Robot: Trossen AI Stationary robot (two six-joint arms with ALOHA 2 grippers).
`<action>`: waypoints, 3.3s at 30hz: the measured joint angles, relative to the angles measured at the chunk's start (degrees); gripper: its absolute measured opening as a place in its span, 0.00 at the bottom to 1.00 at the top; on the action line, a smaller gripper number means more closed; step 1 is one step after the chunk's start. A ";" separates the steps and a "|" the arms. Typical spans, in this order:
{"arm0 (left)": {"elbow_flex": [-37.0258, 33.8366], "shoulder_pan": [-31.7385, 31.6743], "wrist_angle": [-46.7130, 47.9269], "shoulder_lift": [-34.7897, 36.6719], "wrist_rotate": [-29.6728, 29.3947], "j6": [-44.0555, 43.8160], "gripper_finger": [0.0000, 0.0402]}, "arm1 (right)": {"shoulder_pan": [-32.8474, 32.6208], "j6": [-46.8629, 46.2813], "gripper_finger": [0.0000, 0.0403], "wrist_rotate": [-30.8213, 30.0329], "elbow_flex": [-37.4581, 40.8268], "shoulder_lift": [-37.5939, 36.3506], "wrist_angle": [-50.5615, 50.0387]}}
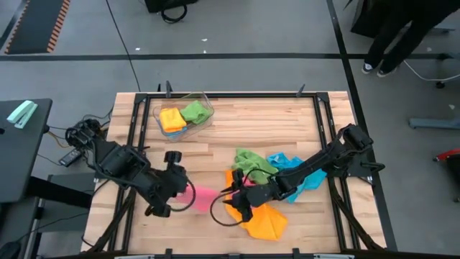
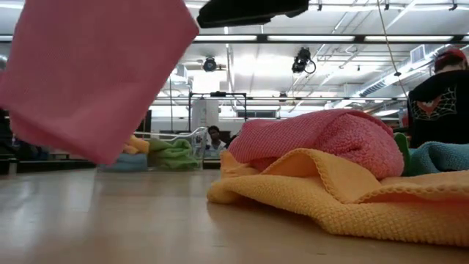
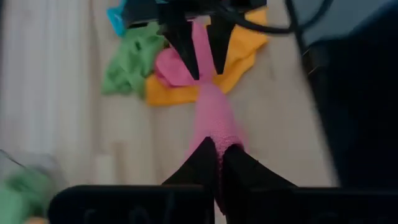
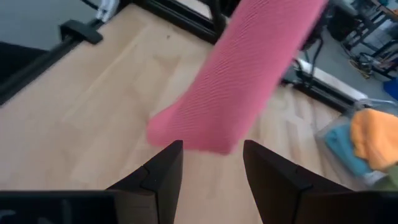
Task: Fold microfiber towels
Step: Fold the left pink microfiber towel
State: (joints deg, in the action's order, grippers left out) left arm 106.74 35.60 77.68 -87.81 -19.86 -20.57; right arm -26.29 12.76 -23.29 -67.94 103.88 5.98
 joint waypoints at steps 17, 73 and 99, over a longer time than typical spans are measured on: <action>-21.84 7.47 -2.75 -0.49 -40.71 34.28 0.04 | 2.00 -3.70 0.44 2.26 -0.07 -9.01 -12.57; -30.30 11.78 -49.11 -26.78 -18.32 49.96 0.11 | 8.88 -6.20 0.44 23.98 0.22 -7.66 -8.37; -36.37 12.77 -28.75 -24.79 -16.27 16.69 0.43 | 8.86 -7.24 0.44 23.98 0.22 -7.63 -9.24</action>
State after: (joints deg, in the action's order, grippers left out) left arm 70.37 48.37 48.93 -112.60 -36.13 -3.87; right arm -17.43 5.52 0.69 -67.72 96.25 -3.27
